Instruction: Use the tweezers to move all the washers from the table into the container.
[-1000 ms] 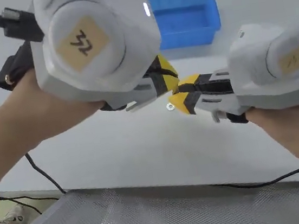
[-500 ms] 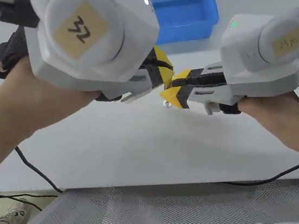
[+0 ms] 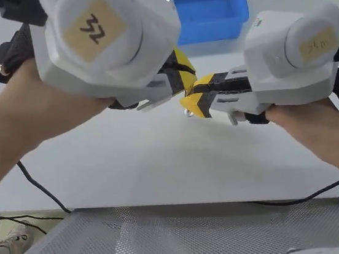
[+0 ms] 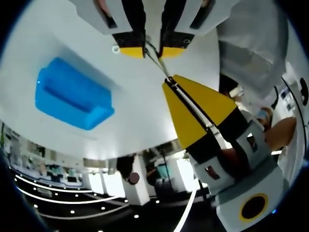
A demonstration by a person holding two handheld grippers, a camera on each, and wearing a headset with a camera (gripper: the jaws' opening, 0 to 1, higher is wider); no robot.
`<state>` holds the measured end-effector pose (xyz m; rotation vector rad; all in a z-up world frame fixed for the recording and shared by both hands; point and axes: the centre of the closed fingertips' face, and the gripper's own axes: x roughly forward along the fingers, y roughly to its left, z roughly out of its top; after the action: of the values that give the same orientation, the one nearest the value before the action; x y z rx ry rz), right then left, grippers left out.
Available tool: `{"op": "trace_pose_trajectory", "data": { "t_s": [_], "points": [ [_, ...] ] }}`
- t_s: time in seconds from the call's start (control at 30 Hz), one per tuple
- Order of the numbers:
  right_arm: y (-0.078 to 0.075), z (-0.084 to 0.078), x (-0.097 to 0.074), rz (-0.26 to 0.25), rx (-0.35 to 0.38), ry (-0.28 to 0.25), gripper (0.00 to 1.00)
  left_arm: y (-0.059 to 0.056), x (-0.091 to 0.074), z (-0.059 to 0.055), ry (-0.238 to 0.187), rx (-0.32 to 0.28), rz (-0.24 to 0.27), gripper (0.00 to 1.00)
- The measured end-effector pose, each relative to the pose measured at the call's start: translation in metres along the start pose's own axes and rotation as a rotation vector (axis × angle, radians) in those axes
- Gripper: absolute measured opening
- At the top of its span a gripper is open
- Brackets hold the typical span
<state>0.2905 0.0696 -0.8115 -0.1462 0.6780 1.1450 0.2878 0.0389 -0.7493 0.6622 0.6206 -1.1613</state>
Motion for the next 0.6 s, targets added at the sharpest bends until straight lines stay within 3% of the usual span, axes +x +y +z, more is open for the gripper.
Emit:
{"op": "trace_pose_trajectory", "data": {
  "t_s": [0.3,0.6],
  "points": [
    [0.005,0.001,-0.006,-0.02,-0.118,0.04,0.04,-0.007,-0.001,0.006,0.024,0.038,-0.026,0.0],
    [0.005,0.027,-0.02,-0.035,-0.196,0.022,0.04,0.0,-0.02,0.026,0.019,0.085,-0.015,0.0]
  ]
}}
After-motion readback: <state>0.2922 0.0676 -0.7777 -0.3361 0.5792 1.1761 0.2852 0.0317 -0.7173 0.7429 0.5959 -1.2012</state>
